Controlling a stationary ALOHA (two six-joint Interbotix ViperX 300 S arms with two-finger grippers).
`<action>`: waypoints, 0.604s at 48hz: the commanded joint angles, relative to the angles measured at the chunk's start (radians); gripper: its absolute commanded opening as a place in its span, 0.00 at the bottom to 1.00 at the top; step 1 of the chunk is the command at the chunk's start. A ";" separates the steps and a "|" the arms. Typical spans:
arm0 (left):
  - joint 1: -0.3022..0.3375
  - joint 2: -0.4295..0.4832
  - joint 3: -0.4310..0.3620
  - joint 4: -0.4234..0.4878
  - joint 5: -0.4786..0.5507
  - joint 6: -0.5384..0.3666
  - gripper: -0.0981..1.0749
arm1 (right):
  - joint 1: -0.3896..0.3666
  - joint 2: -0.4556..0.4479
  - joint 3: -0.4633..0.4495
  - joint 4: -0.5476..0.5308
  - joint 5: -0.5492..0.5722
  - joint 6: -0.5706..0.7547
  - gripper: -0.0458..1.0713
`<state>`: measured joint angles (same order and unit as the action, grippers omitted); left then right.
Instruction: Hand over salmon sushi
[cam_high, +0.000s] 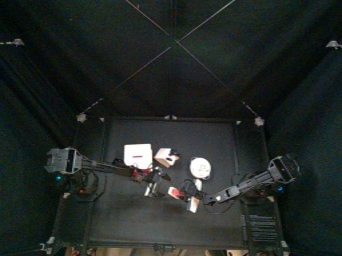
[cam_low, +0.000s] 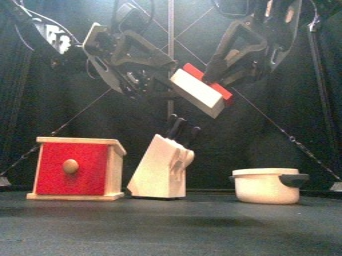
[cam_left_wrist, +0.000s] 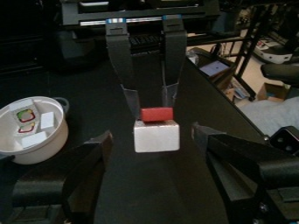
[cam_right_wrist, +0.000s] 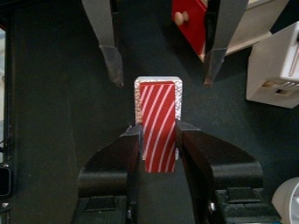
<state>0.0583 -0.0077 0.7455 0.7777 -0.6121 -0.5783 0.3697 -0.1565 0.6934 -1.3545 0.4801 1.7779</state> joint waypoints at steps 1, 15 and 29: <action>-0.003 0.005 -0.035 -0.006 0.000 0.000 0.96 | -0.005 -0.015 -0.026 -0.003 -0.002 -0.002 0.44; -0.006 0.023 -0.049 -0.037 0.017 -0.005 0.96 | -0.006 -0.015 -0.023 -0.002 -0.002 0.005 0.44; -0.031 0.028 -0.071 -0.072 0.089 -0.008 0.96 | -0.008 -0.009 -0.026 -0.002 -0.003 0.009 0.44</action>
<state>0.0383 0.0230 0.7072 0.7194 -0.5400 -0.5844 0.3666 -0.1534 0.6934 -1.3530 0.4786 1.7840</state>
